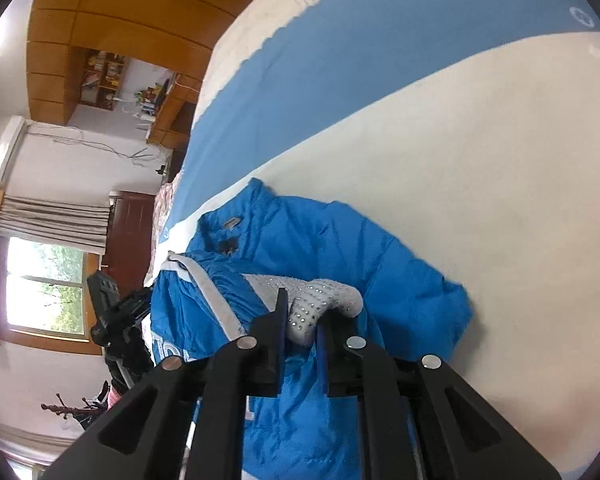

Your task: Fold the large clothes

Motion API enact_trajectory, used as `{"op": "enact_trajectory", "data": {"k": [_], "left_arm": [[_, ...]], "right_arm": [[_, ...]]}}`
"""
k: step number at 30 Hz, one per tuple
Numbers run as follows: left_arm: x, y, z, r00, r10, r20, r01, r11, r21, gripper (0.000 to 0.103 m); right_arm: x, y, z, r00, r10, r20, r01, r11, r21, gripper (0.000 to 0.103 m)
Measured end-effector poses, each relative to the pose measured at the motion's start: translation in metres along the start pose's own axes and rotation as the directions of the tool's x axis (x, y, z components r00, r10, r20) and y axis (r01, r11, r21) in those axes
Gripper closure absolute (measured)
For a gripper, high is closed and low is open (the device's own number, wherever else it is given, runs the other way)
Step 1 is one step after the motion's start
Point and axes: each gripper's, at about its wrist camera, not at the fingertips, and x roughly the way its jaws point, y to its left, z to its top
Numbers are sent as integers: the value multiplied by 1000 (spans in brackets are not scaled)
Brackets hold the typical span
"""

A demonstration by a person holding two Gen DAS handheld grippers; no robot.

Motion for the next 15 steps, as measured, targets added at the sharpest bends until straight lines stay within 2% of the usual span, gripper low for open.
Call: {"op": "enact_trajectory", "data": {"k": [2, 5, 6, 7, 9, 10, 11, 12, 15], "left_arm": [[2, 2, 1, 1000, -9, -11, 9, 1000, -1, 87], [-8, 2, 0, 999, -50, -20, 50, 999, 21, 82], [-12, 3, -1, 997, -69, -23, 69, 997, 22, 80], [-19, 4, -3, 996, -91, -23, 92, 995, 26, 75], [-35, 7, -10, 993, -114, -15, 115, 992, 42, 65], [-45, 9, -13, 994, -112, 2, 112, 992, 56, 46], [-55, 10, -17, 995, -99, 34, 96, 993, 74, 35], [-61, 12, -20, 995, -79, 60, 73, 993, 91, 34], [-75, 17, -33, 992, 50, 117, -68, 986, 152, 34]], "right_arm": [[-4, -1, -2, 1000, 16, -6, -16, 1000, 0, 87], [-15, 2, -6, 999, 52, -6, -52, 999, -12, 74], [-21, 4, -9, 998, 61, 2, -61, 998, -23, 58], [-29, 7, -13, 999, 48, 27, -46, 998, -45, 36], [-45, 17, -21, 997, 9, 74, -1, 994, -113, 33], [-48, 19, -25, 997, 6, 73, 3, 992, -126, 34], [-51, 22, -32, 997, -15, 71, 25, 989, -143, 34], [-51, 23, -35, 997, -41, 71, 52, 986, -156, 34], [-40, 25, -48, 988, -143, 52, 151, 967, -205, 34]]}}
